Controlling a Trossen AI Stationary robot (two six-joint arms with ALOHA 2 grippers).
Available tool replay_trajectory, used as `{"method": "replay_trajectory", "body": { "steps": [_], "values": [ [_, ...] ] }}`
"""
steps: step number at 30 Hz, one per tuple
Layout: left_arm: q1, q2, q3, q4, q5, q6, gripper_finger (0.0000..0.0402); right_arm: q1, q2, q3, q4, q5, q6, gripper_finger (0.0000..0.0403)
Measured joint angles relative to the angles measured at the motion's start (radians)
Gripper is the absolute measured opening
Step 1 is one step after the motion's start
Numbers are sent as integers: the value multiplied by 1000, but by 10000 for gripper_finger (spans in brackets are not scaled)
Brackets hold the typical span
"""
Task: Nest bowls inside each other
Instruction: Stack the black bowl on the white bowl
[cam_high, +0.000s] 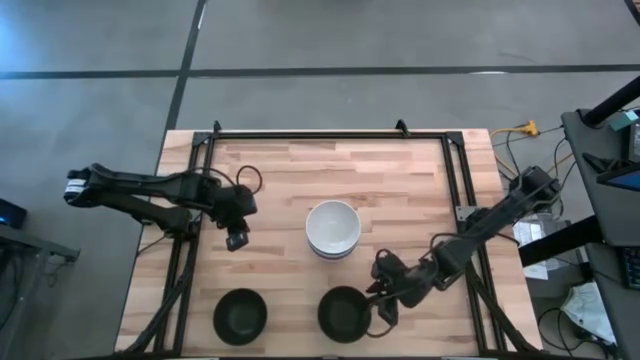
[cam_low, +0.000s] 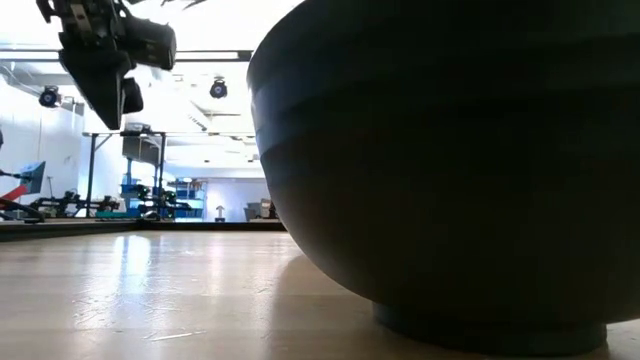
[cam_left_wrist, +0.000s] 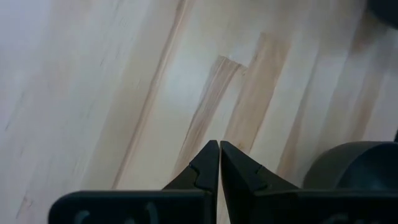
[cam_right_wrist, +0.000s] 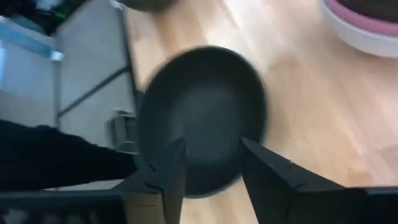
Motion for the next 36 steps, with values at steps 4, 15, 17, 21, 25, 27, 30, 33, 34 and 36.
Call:
{"method": "replay_trajectory", "body": {
  "steps": [4, 15, 17, 21, 25, 27, 30, 33, 34, 36],
  "values": [
    [0, 45, 0, 2, 0, 1, 0, 0, 54, 0, 0, -19, 44, 152],
    [-19, 30, 0, 295, 1, 105, 0, -13, 186, 97, -95, -69, 133, 137],
    [-19, 15, 0, 369, -2, 107, 0, -13, 190, 112, -128, -69, 134, 133],
    [-19, -8, 0, 485, -3, 107, 0, -22, 190, 117, -155, -69, 148, 128],
    [-19, -20, 1, 586, -1, 107, 0, -39, 190, 98, -155, -91, 206, 128],
    [-19, -29, 0, 614, 0, 106, 0, -46, 191, 93, -153, -124, 206, 129],
    [-19, -36, 2, 649, 2, 104, 0, -53, 192, 85, -152, -140, 192, 129],
    [-19, -45, 1, 651, 7, 103, 0, -55, 192, 89, -147, -144, 185, 127],
    [-19, -48, 1, 647, 10, 103, 0, -56, 192, 93, -148, -144, 185, 126],
    [-19, -50, 1, 648, 20, 103, 0, -57, 191, 104, -147, -143, 181, 125]
  ]
}}
